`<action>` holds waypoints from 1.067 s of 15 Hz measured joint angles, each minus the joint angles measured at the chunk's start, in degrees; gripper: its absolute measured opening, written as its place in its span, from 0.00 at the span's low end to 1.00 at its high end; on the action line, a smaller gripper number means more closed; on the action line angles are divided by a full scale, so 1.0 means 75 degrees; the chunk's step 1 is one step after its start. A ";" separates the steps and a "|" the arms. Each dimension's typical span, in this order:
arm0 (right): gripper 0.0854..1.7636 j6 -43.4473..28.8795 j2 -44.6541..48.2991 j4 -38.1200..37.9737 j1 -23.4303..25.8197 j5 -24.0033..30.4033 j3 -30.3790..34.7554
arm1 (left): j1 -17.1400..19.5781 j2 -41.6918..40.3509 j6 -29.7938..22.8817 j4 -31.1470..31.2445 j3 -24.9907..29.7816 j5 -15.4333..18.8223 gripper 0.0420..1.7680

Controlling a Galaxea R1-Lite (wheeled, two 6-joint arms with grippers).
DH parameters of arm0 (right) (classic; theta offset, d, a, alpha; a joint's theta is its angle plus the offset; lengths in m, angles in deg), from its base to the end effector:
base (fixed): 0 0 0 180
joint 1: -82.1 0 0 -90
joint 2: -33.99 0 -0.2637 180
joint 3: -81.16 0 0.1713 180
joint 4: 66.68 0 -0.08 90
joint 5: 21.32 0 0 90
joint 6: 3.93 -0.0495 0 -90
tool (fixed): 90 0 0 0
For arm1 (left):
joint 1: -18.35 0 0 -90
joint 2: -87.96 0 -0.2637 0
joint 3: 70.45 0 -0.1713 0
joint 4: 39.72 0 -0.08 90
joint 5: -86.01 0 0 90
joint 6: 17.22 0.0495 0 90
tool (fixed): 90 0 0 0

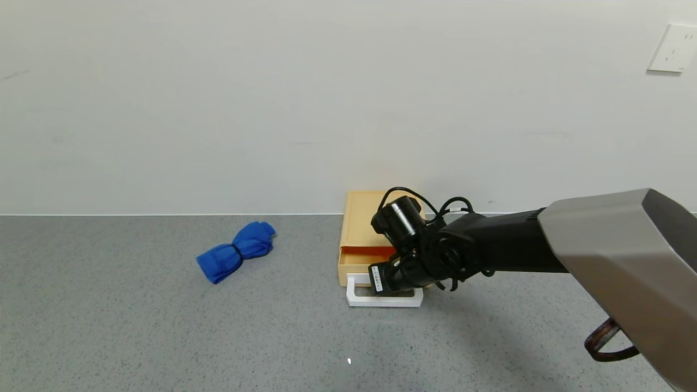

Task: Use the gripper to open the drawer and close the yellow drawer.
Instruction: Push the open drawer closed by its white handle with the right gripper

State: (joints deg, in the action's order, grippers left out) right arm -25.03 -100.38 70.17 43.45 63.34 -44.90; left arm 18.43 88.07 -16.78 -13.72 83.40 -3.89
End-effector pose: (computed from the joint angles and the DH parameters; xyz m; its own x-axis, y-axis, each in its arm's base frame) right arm 0.3422 0.2677 0.0626 0.5426 0.3148 -0.7788 -0.3180 0.9351 0.1564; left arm 0.0197 -0.0001 0.0758 1.0000 -0.0003 0.0007 0.0003 1.0000 0.0077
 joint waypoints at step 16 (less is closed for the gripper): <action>0.02 0.0307 -0.0957 -0.0016 0.0416 -0.0023 -0.1554 | 0.0000 0.0000 0.0000 0.0000 0.0000 0.0000 0.98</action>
State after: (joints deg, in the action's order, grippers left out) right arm -22.73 -107.56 70.05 46.57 63.17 -56.56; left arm 18.43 88.07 -16.78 -13.72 83.40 -3.89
